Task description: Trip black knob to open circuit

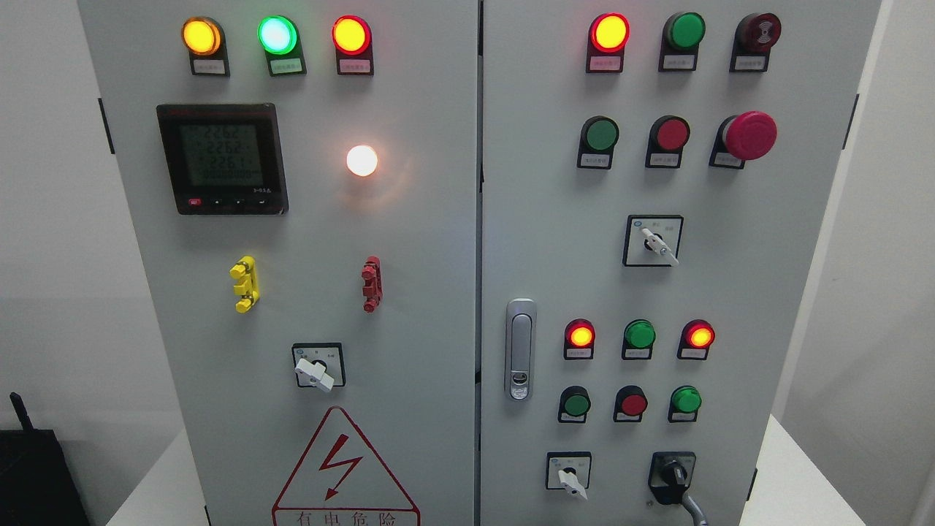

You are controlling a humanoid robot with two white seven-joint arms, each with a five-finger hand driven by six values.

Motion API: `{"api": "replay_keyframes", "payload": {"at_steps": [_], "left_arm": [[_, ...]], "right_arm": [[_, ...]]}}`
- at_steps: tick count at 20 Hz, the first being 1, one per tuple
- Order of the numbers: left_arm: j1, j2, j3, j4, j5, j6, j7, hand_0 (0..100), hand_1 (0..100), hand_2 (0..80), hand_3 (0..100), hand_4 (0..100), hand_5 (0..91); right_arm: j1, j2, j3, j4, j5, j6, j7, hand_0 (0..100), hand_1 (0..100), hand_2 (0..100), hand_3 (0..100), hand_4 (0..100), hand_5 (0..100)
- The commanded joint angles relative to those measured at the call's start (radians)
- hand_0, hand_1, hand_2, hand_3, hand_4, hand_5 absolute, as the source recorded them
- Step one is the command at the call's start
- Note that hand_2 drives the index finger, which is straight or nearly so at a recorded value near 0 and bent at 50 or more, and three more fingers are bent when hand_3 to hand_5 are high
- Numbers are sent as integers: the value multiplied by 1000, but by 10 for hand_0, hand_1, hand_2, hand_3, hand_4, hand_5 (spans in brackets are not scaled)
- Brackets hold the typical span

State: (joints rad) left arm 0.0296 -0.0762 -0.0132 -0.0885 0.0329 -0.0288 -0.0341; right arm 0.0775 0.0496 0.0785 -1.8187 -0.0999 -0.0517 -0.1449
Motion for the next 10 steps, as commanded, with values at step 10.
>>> {"api": "replay_keyframes", "payload": {"at_steps": [10], "left_arm": [[-2,0,1,1,2,0,0,120,389,0,0,0,0]], "right_arm": [[-5,13,40,-36,8,-11,-1,948,974,0,1000,1000,921]]}}
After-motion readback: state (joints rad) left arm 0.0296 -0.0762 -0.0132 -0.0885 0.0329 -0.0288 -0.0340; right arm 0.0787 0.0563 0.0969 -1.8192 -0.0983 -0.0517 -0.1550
